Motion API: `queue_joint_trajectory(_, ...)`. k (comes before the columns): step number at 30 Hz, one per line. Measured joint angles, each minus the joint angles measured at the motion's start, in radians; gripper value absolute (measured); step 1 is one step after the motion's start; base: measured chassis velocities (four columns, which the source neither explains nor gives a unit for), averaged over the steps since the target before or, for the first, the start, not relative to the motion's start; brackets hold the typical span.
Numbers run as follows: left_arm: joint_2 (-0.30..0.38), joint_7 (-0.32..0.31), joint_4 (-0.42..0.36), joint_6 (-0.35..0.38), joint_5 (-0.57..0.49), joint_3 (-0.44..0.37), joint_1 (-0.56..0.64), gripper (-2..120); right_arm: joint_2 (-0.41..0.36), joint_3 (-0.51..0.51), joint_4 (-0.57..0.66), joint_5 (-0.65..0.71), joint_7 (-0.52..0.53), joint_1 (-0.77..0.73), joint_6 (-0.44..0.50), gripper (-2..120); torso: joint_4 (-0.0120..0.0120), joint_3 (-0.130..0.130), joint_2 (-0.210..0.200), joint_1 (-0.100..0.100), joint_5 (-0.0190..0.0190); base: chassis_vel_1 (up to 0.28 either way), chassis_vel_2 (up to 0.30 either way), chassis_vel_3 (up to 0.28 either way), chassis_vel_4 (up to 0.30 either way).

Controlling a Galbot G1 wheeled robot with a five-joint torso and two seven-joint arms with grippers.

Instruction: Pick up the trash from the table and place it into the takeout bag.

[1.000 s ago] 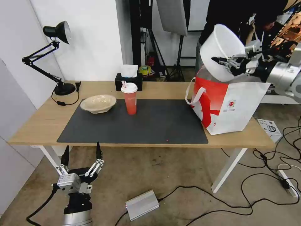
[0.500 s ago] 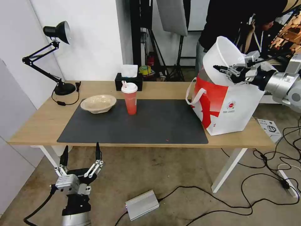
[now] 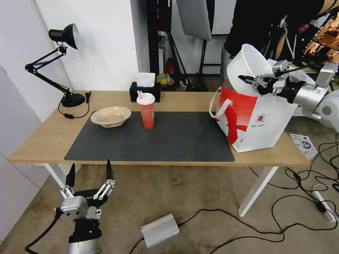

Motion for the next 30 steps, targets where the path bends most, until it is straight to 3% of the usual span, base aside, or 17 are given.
queue_joint_trajectory(10, -0.001, 0.0, 0.001, -0.002, 0.002, -0.003, 0.002, 100, 0.017, 0.026, 0.02, 0.122, 0.069, -0.046, -0.034, 0, 0.0, 0.0, 0.0, 0.0, 0.0, 0.0, 0.0, 0.0, 0.0)
queue_joint_trajectory(26, 0.006, 0.001, 0.011, -0.005, -0.002, 0.001, -0.01, 100, 0.01, 0.04, 0.026, 0.137, 0.115, -0.058, -0.033, 0, 0.0, 0.0, 0.0, 0.0, 0.0, 0.0, 0.0, 0.0, 0.0)
queue_joint_trajectory(30, 0.01, 0.001, 0.015, -0.005, -0.004, 0.001, -0.014, 100, 0.01, 0.038, 0.021, 0.135, 0.128, -0.051, -0.029, 14, 0.0, 0.0, 0.0, 0.0, 0.0, 0.0, 0.0, 0.0, 0.0)
